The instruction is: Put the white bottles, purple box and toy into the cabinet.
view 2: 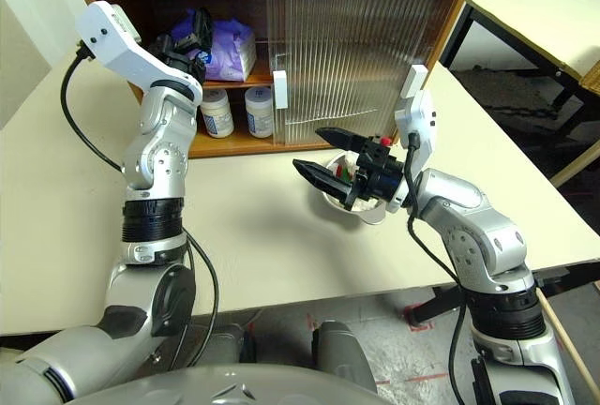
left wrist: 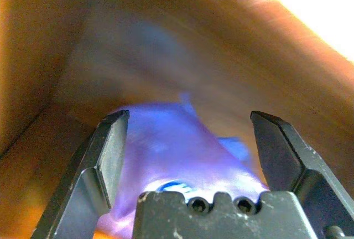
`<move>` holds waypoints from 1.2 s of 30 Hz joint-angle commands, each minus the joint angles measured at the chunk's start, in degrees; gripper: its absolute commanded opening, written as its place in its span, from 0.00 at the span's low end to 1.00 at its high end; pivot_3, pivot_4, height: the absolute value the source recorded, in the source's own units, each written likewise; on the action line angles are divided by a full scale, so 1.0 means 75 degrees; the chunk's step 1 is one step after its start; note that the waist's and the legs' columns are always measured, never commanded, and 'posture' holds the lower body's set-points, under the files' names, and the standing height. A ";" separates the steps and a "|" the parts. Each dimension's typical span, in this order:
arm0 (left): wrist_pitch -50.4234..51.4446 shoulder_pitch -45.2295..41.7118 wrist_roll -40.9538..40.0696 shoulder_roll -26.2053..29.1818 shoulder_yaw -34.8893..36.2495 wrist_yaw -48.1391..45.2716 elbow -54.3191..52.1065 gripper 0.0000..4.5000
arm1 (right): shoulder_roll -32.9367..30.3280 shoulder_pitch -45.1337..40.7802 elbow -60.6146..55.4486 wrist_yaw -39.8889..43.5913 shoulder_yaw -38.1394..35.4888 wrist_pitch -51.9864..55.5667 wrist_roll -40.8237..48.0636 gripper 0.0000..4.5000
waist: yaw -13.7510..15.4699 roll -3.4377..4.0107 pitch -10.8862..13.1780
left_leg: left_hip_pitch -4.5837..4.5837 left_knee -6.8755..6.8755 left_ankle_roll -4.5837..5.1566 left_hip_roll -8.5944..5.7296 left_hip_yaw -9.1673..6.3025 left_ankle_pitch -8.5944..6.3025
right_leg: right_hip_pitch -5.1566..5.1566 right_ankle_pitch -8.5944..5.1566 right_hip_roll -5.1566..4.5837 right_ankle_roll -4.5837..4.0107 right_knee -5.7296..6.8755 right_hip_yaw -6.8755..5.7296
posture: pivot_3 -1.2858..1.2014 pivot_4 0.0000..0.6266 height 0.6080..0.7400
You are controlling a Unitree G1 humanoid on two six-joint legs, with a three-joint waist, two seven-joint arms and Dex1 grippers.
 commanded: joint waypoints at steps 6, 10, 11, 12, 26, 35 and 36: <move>0.0574 0.0937 -0.0126 0.0934 -0.0805 -0.1521 -0.1390 0.99 | -0.0078 -0.0091 0.0145 0.0190 -0.0008 -0.0147 -0.0078 1.00 | 0.0004 0.0001 -0.0001 | 0.0002 0.0002 0.0002 0.0008 0.0002 0.0001 | 0.0001 0.0000 0.0000 -0.0001 0.0002 0.0003 | 0.51 0.00 1.00; 0.0808 0.1335 -0.0033 0.1619 -0.1373 -0.2672 -0.1251 0.99 | -0.0057 -0.0128 0.0185 0.0219 0.0007 -0.0156 -0.0108 1.00 | 0.0010 0.0004 -0.0003 | 0.0004 0.0002 0.0002 0.0011 0.0002 0.0001 | 0.0002 -0.0001 -0.0001 -0.0003 0.0003 0.0003 | 0.51 0.00 1.00; 0.0848 0.1386 -0.0006 0.1750 -0.1453 -0.2865 -0.1124 0.91 | -0.0053 -0.0126 0.0177 0.0216 0.0005 -0.0153 -0.0106 1.00 | 0.0011 0.0004 -0.0003 | 0.0004 0.0002 0.0003 0.0011 0.0002 0.0002 | 0.0002 -0.0002 -0.0001 -0.0004 0.0004 0.0003 | 0.51 0.00 1.00; 0.0893 0.1420 0.0010 0.1842 -0.1507 -0.3015 -0.1009 0.85 | -0.0051 -0.0116 0.0164 0.0214 0.0001 -0.0152 -0.0104 1.00 | 0.0005 0.0005 -0.0003 | 0.0004 0.0002 0.0005 0.0012 0.0002 0.0003 | 0.0002 -0.0002 -0.0002 -0.0004 0.0004 0.0003 | 0.51 0.00 1.00; 0.0372 0.0751 0.0541 0.2013 -0.1480 -0.3591 0.0874 0.01 | -0.0024 0.0100 -0.0071 0.0014 -0.0064 -0.0141 -0.0104 1.00 | -0.0010 0.0007 -0.0003 | 0.0002 0.0002 0.0009 0.0021 0.0000 0.0005 | 0.0001 -0.0006 -0.0005 -0.0003 0.0003 0.0002 | 0.50 0.00 1.00; -0.0136 0.0557 0.0953 0.1951 -0.1344 -0.3318 0.1872 0.01 | -0.0030 0.0187 -0.0176 -0.0133 -0.0109 -0.0146 -0.0079 1.00 | -0.0143 0.0009 -0.0004 | 0.0003 -0.0001 0.0009 0.0027 -0.0001 0.0005 | 0.0000 -0.0008 -0.0009 -0.0001 0.0007 0.0002 | 0.49 0.00 1.00; -0.0252 0.0471 0.1008 0.1901 -0.1299 -0.3198 0.2086 0.01 | -0.0035 0.0177 -0.0168 -0.0139 -0.0119 -0.0146 -0.0074 1.00 | -0.0156 0.0008 -0.0004 | 0.0003 0.0001 0.0009 0.0027 -0.0001 0.0005 | 0.0001 -0.0007 -0.0009 0.0000 0.0007 0.0002 | 0.49 0.00 1.00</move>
